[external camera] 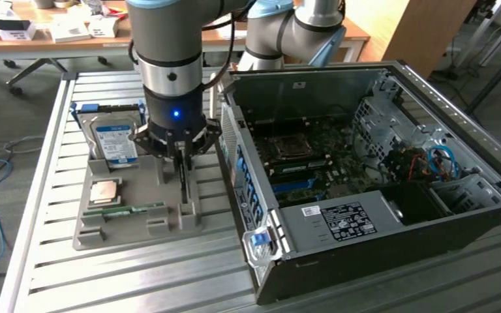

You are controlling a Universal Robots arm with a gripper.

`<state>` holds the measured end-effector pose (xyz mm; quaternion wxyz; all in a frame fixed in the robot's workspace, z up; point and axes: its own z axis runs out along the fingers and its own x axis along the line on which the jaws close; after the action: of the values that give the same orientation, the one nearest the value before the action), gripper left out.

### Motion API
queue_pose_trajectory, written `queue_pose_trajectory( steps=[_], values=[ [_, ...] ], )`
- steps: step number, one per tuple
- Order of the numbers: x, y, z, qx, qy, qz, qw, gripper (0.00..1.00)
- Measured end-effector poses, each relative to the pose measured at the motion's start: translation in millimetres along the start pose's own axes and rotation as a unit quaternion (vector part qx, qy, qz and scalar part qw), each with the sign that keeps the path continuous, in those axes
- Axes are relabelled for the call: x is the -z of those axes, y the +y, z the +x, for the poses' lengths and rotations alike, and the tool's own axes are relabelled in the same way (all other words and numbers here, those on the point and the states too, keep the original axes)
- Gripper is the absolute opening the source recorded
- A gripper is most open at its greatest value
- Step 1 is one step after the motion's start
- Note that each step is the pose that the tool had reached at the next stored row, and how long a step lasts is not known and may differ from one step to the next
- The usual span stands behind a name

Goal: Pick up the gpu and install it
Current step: 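Pick up the gpu and move the gpu toward the slot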

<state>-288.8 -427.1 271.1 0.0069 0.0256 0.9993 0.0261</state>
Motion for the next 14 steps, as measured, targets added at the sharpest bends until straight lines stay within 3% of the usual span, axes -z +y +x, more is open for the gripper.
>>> queue_pose_trajectory(
  steps=[8,14],
  values=[
    [26.3,1.4,-0.3,0.0,0.0,0.0,1.0,0.26],
    [39.8,2.1,-0.7,0.0,0.0,0.0,1.0,0.26]
  ],
)
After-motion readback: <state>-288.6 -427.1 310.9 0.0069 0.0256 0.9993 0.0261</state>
